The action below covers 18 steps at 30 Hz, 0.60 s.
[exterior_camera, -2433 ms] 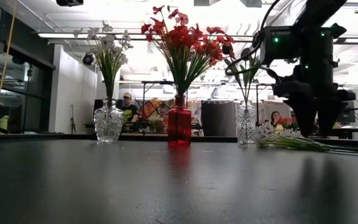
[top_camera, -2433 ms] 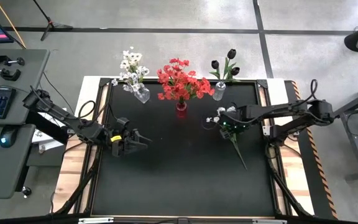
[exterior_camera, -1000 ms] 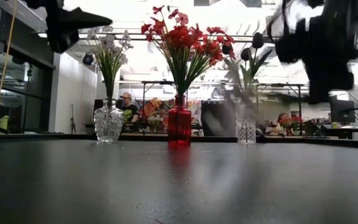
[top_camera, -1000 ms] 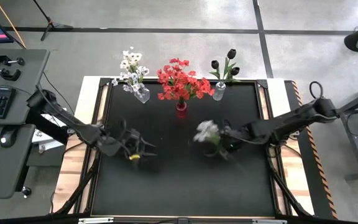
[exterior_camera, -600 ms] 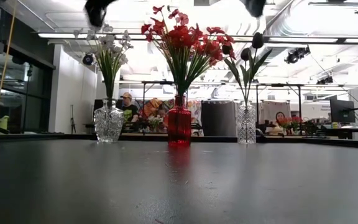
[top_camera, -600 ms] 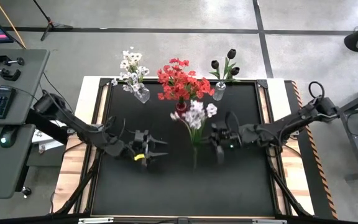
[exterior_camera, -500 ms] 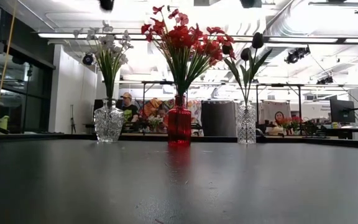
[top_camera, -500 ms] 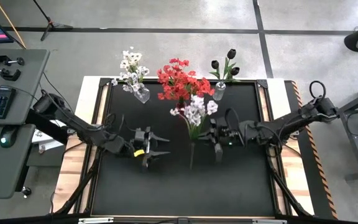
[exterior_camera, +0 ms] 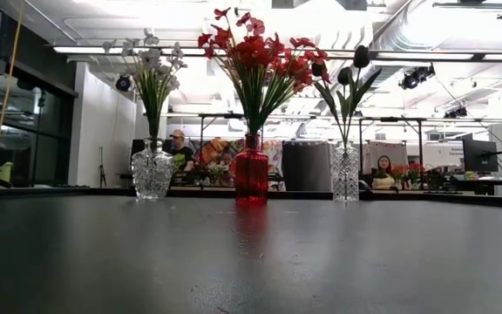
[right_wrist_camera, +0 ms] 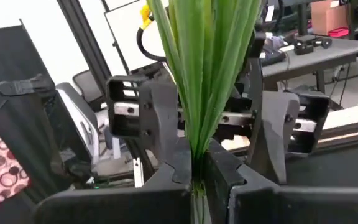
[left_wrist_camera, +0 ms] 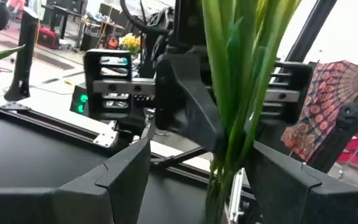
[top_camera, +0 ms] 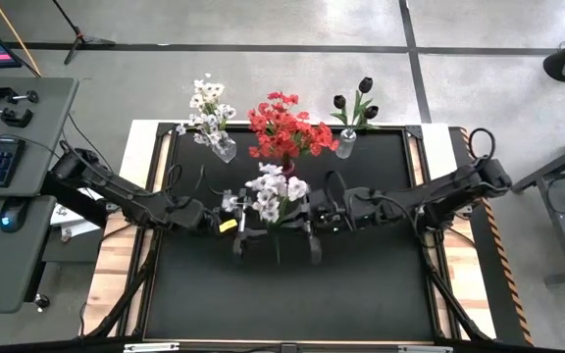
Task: Sort flowers into vase by color
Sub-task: Put the white flowers into the left transparent flower vase
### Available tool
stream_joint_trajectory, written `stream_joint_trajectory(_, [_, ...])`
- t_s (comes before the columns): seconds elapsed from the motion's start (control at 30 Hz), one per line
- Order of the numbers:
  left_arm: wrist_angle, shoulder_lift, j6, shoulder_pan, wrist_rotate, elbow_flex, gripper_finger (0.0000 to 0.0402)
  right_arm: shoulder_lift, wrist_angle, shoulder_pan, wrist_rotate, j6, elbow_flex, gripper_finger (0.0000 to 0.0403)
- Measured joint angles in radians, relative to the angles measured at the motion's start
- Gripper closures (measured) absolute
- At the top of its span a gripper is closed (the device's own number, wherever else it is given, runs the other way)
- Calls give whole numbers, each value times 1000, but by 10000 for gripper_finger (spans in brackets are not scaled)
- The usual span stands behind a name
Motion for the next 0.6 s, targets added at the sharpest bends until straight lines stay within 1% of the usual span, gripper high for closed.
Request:
stream_joint_trajectory(0.07, [4, 0, -15, 3, 7, 0, 161, 13, 6, 0, -4, -2, 13, 403])
stream_joint_trajectory(0.23, [1, 0, -5, 4, 73, 0, 161, 37, 49, 0, -6, -3, 31, 403])
stream_joint_trajectory(0.37, [1, 0, -5, 3, 92, 0, 168, 37, 59, 0, -5, -3, 31, 403])
stream_joint_trajectory(0.47, [10, 0, -5, 3, 92, 0, 191, 37, 59, 0, -5, -2, 31, 403])
stream_joint_trajectory(0.53, [8, 0, -5, 3, 92, 0, 217, 37, 59, 0, -5, -2, 31, 403])
stream_joint_trajectory(0.6, [9, 0, -5, 3, 93, 0, 254, 37, 59, 0, -5, 1, 31, 403])
